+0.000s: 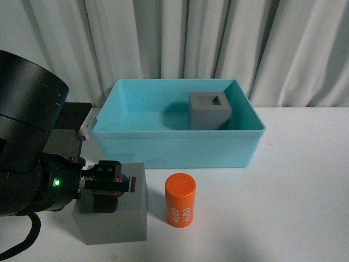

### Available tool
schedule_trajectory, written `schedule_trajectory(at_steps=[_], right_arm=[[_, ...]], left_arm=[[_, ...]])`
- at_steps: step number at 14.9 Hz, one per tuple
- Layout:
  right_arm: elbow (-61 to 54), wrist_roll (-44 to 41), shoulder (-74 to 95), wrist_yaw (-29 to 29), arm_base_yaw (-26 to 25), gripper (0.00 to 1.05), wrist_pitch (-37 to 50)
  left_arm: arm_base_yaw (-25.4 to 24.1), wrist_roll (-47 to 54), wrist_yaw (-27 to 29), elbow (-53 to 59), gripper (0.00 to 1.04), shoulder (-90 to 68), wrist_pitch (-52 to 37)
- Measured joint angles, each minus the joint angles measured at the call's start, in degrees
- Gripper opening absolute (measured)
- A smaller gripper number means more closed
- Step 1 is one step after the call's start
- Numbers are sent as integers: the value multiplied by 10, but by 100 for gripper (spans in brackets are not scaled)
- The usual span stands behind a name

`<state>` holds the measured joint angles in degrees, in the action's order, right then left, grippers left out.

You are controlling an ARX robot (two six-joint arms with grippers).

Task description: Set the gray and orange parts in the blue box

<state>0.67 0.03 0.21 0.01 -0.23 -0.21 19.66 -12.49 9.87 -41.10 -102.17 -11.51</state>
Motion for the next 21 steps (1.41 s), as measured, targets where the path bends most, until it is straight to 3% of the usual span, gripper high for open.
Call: schedule_trajectory(at_steps=[1,2,3,6,11,13,17,21], right_arm=[[0,0,0,0,0,98,0],[0,0,0,0,0,98,0],[0,0,0,0,0,98,0],[0,0,0,0,0,98,0],[0,0,0,0,0,98,0],[0,0,0,0,0,98,0],[0,0,0,0,0,98,0],[0,0,0,0,0,98,0]], left_arm=[[0,-3,-3,4,40,3,-2],[-2,-6,-3,7,28,7,1],[-3,-10,-5,10,23,13,3],[-3,-13,-7,21,20,39,28],[-11,-30,-28,-11,20,210,174],[-9,-40,-48,-125,20,223,206],[32,-25,-53,-349,20,37,195],[12,-4,-14,-541,19,-155,229]])
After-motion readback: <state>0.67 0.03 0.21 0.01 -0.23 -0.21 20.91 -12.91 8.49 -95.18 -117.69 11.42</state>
